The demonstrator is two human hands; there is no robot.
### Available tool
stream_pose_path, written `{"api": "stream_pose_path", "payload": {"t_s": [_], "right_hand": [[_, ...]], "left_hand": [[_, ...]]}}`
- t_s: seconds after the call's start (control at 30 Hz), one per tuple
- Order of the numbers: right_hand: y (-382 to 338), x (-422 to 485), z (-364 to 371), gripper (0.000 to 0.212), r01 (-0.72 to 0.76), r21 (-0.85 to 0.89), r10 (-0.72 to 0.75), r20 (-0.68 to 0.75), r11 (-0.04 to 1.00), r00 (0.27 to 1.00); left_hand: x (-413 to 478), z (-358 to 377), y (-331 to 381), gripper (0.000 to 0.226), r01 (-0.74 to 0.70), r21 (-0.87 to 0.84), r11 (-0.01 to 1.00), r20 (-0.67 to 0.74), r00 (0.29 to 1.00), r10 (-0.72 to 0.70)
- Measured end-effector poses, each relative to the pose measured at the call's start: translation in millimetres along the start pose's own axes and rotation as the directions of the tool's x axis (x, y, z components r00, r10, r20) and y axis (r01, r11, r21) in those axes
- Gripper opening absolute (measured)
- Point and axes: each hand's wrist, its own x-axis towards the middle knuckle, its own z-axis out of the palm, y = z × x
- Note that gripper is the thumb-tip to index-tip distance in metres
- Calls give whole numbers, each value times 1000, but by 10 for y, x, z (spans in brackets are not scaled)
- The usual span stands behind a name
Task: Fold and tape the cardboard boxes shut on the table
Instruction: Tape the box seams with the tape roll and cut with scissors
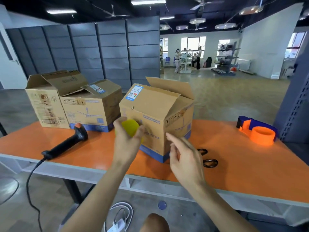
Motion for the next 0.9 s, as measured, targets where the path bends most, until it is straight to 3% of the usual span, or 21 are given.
{"api": "stream_pose_path", "payload": {"t_s": [0.17, 0.3, 0.43, 0.57, 0.7, 0.8, 0.9], "right_hand": [[256, 324, -86, 52, -140, 20, 140, -10, 990, 990], [478, 651, -164, 60, -262, -4, 262, 4, 965, 965], [662, 996, -252, 85, -423, -14, 419, 166, 906, 893], [772, 1168, -248, 97, -572, 111, 488, 408, 813, 772], [898, 1150, -152, 96, -626, 212, 474, 488, 750, 733], [896, 1118, -55, 81, -611, 254, 445, 490, 750, 749], [827, 1018, -1, 56, -524, 263, 427, 348, 810, 835]], "left_hand": [[-113, 45, 134, 62, -20, -30, 999, -60, 998, 18], [-268, 188, 314, 82, -193, 83, 978, -47, 979, 198], [-313, 355, 391, 101, -225, 202, 953, -7, 973, 231], [-310, 352, 284, 80, -180, 215, 960, -64, 978, 198], [-218, 237, 113, 70, -118, 178, 977, -89, 987, 136], [-146, 182, 43, 62, -87, 182, 979, -82, 991, 104], [-65, 104, -27, 53, -81, 145, 986, -124, 987, 99]]}}
